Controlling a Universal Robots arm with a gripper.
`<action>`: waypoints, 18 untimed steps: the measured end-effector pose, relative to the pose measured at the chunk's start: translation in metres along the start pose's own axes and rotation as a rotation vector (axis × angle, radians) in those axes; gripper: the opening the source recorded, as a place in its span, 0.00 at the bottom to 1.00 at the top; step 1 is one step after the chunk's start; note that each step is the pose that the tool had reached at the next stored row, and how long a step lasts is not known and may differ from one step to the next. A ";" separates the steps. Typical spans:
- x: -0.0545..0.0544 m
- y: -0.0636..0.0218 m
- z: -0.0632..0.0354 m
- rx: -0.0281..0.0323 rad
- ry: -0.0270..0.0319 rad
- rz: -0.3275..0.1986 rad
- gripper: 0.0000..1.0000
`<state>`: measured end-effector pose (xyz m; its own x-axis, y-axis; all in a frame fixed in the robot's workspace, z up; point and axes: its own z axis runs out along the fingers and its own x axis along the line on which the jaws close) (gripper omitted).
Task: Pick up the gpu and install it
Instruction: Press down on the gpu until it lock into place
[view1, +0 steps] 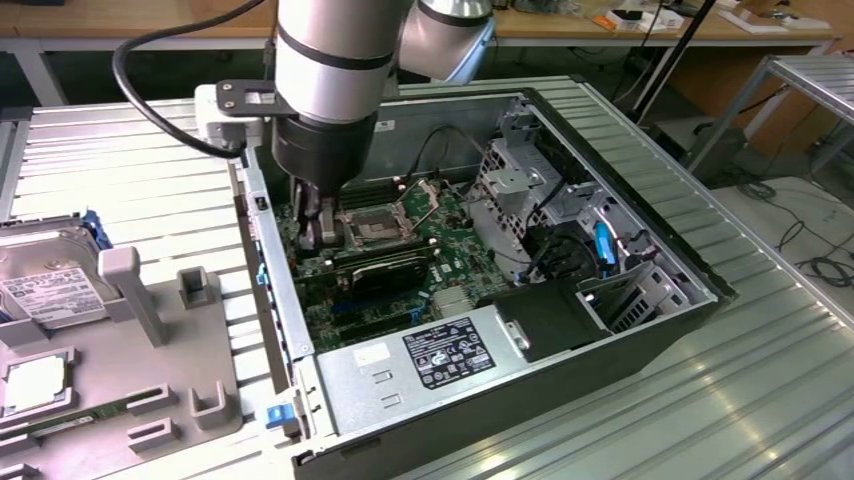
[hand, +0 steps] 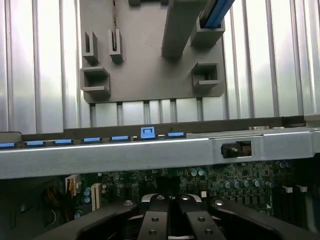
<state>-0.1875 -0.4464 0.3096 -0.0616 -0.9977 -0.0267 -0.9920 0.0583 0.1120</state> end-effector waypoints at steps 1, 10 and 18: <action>0.000 0.0002 0.0000 0.0000 -0.0004 0.003 0.11; -0.001 -0.0145 -0.0005 -0.0935 0.0202 0.007 0.11; 0.000 -0.0143 0.0077 -0.0919 0.0169 0.019 0.11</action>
<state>-0.1741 -0.4468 0.3004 -0.0775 -0.9970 -0.0070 -0.9763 0.0745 0.2031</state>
